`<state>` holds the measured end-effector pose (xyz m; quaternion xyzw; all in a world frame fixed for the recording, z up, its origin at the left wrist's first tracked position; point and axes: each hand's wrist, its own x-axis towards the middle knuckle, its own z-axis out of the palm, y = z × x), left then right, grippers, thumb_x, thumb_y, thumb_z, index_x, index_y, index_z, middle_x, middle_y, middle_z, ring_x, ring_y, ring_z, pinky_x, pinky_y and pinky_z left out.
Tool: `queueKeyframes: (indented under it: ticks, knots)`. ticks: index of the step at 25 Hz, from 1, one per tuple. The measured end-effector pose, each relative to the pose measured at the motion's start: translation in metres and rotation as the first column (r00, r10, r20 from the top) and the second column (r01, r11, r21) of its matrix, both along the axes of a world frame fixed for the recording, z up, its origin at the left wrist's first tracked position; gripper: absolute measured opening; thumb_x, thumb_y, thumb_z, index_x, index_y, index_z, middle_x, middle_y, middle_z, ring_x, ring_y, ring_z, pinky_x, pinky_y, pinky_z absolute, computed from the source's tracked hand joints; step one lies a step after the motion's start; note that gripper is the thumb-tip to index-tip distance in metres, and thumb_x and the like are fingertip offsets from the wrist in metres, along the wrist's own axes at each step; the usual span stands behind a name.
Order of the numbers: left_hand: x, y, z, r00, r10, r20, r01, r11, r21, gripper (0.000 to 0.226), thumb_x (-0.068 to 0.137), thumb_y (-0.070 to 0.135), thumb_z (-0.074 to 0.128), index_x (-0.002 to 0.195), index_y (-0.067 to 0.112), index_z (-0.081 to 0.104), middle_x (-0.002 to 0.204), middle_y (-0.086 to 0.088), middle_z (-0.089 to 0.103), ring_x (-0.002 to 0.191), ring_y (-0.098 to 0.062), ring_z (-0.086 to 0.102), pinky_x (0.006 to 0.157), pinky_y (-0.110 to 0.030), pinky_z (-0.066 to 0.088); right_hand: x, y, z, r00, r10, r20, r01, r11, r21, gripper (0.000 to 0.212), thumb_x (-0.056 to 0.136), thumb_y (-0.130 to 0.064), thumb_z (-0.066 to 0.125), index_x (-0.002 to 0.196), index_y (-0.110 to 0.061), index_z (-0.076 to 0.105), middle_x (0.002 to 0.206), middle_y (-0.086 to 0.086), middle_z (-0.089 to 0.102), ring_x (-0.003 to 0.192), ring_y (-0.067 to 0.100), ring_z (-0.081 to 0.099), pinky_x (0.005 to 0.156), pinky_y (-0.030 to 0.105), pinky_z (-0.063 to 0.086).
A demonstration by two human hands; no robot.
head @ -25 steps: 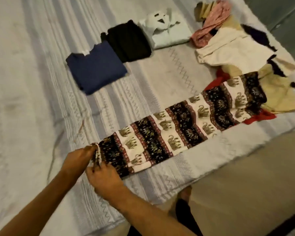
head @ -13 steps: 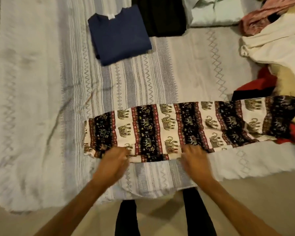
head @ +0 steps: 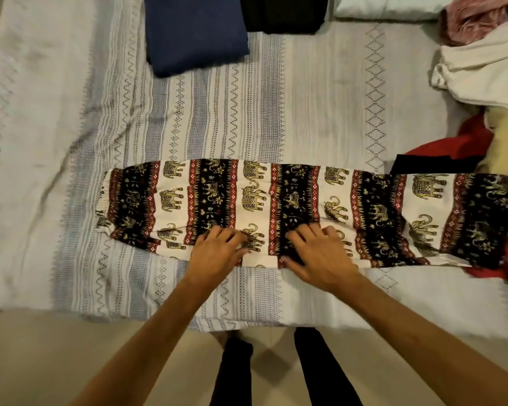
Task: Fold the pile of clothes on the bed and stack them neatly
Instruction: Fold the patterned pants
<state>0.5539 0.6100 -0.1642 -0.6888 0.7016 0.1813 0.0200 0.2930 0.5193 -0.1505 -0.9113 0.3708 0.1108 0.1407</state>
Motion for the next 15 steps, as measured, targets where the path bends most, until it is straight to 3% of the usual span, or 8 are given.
queueKeyframes:
  ticks: [4, 7, 9, 12, 15]
  knots:
    - [0.009, -0.003, -0.004, 0.985, -0.168, -0.035, 0.168, 0.986, -0.009, 0.040, 0.100, 0.055, 0.049, 0.121, 0.028, 0.070, 0.127, 0.007, 0.068, 0.115, -0.018, 0.061, 0.075, -0.043, 0.062, 0.032, 0.008, -0.012, 0.998, 0.047, 0.046, -0.043, 0.996, -0.073, 0.026, 0.093, -0.036, 0.067, 0.111, -0.018, 0.060, 0.102, 0.005, 0.064, 0.089, 0.027, 0.063, 0.075, 0.043, 0.046]
    - [0.006, -0.003, 0.003, 0.995, -0.042, -0.093, 0.035, 0.996, -0.082, 0.034, 0.107, 0.046, 0.043, 0.115, 0.025, 0.068, 0.109, 0.007, 0.071, 0.096, -0.015, 0.065, 0.061, -0.034, 0.058, 0.040, 0.008, -0.009, 0.993, 0.069, 0.093, -0.056, 0.989, -0.135, 0.023, 0.096, -0.037, 0.063, 0.109, -0.019, 0.059, 0.097, 0.002, 0.066, 0.082, 0.025, 0.062, 0.072, 0.042, 0.042]
    - [-0.003, -0.002, 0.009, 0.994, -0.028, -0.104, 0.013, 0.989, -0.146, 0.027, 0.108, 0.042, 0.047, 0.115, 0.024, 0.064, 0.104, 0.005, 0.071, 0.091, -0.015, 0.065, 0.064, -0.032, 0.057, 0.044, 0.009, -0.006, 0.995, 0.066, 0.080, -0.057, 0.993, -0.105, 0.036, 0.092, -0.045, 0.064, 0.114, -0.019, 0.056, 0.098, 0.002, 0.064, 0.083, 0.025, 0.062, 0.071, 0.041, 0.043]
    - [-0.006, 0.005, 0.008, 0.969, -0.244, -0.024, 0.232, 0.944, -0.235, 0.020, 0.106, 0.040, 0.054, 0.117, 0.024, 0.057, 0.102, 0.002, 0.071, 0.091, -0.018, 0.068, 0.082, -0.038, 0.058, 0.049, 0.007, -0.004, 1.000, 0.019, -0.001, -0.019, 0.997, -0.075, 0.036, 0.087, -0.028, 0.068, 0.118, -0.016, 0.054, 0.095, 0.005, 0.069, 0.077, 0.027, 0.068, 0.071, 0.041, 0.046]
    - [-0.003, 0.024, -0.004, 0.912, -0.407, 0.045, 0.409, 0.898, -0.161, 0.036, 0.094, 0.026, 0.077, 0.120, 0.022, 0.053, 0.102, 0.001, 0.067, 0.093, -0.019, 0.065, 0.086, -0.040, 0.057, 0.032, 0.014, -0.008, 0.997, 0.072, -0.015, -0.074, 0.986, -0.147, 0.029, 0.086, -0.018, 0.060, 0.114, -0.013, 0.057, 0.088, 0.007, 0.067, 0.071, 0.028, 0.066, 0.069, 0.040, 0.044]
